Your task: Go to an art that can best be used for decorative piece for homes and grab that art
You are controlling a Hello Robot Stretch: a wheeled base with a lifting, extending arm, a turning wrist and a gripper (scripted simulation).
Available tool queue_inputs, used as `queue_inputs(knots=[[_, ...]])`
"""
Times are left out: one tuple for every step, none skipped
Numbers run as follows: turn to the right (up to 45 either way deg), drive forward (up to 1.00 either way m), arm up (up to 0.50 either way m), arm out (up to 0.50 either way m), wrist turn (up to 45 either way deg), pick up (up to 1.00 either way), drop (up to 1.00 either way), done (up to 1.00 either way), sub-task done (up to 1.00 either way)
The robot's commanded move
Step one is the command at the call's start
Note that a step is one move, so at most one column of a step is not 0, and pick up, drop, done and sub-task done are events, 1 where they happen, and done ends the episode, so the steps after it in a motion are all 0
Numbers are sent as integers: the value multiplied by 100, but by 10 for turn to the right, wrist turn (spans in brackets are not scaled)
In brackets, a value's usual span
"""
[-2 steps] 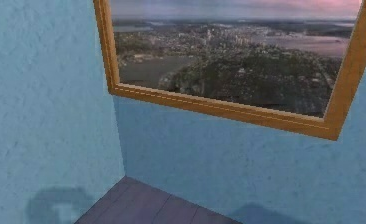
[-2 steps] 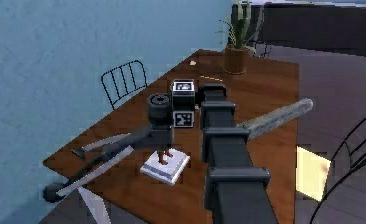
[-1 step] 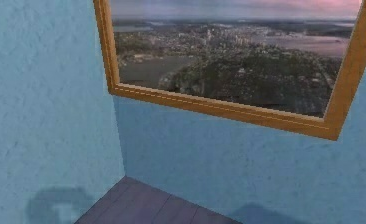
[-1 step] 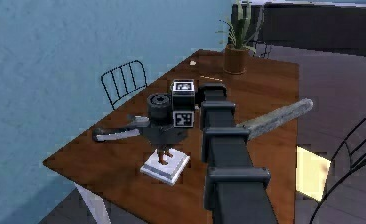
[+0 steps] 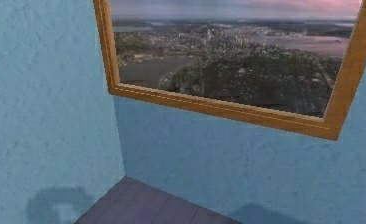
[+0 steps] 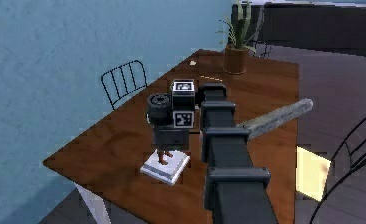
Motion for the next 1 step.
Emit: queue_inputs(knots=[[0,0,-30,0,0,0,0,0,0]])
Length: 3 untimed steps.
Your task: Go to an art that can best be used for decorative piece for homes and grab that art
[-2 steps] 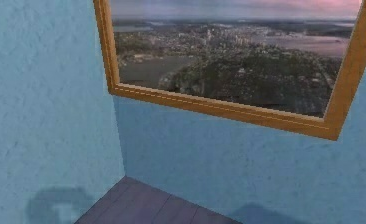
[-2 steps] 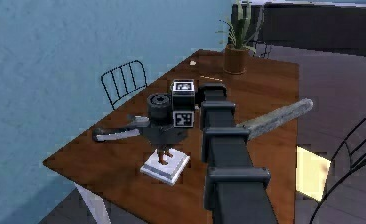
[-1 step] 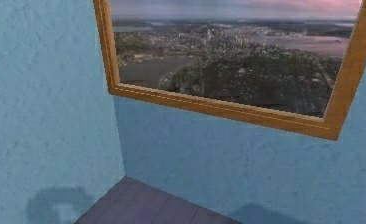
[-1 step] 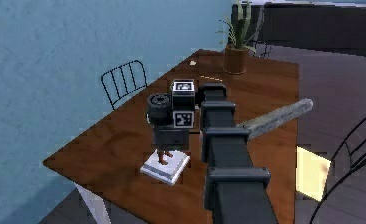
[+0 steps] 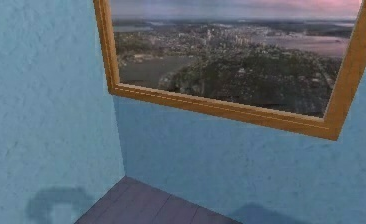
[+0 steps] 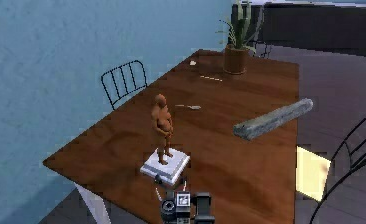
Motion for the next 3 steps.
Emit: queue_inputs(knots=[[0,0,0,0,0,100,0,0,0],[0,0,10,0,0,0,0,0,0],[0,0,0,0,0,0,0,100,0]])
